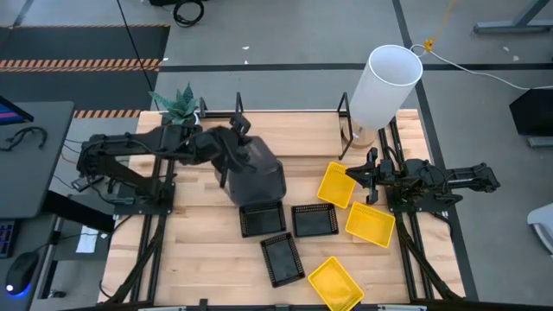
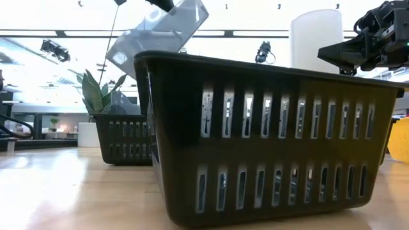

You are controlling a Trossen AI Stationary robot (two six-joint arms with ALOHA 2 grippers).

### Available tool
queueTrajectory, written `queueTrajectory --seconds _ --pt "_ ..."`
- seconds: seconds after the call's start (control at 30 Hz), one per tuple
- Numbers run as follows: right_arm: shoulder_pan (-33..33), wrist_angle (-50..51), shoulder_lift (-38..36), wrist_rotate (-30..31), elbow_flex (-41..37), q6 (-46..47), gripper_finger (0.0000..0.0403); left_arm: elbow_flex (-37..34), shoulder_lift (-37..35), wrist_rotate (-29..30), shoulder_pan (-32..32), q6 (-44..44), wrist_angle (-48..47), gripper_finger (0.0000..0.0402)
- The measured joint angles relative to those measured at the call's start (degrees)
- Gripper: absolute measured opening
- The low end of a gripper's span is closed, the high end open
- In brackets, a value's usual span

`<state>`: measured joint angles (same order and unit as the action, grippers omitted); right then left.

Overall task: Stack baskets on shelf by color
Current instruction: Stack the bottom black bin on the top black bins

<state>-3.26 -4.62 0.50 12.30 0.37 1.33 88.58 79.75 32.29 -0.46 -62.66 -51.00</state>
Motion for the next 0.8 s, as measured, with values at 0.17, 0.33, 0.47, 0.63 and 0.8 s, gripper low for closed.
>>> queueTrajectory --seconds 0.17,0.33,0.47,0.63,0.8 --pt "0.01 0.00 -0.01 -0.01 0.01 0.01 0.0045 -0.58 0.13 -6.79 2.63 -11.17 0.83 0.0007" --pt "0.00 0.00 -0.01 -0.01 0.01 0.01 0.0045 -4.70 1.48 -11.15 4.56 -20.29 3.31 0.0007" --pt "-0.01 0.05 0.02 -0.01 0.01 -0.01 0.0045 -6.08 2.88 -14.20 4.56 -24.02 5.36 0.0007" --pt "0.00 -0.12 -0.03 0.00 0.01 0.01 0.0045 -6.37 5.00 -18.76 4.53 -25.49 4.96 0.0007" --pt "0.00 0.00 -0.03 0.04 0.01 0.01 0.0045 -6.38 6.74 -23.77 4.56 -25.85 3.51 0.0007"
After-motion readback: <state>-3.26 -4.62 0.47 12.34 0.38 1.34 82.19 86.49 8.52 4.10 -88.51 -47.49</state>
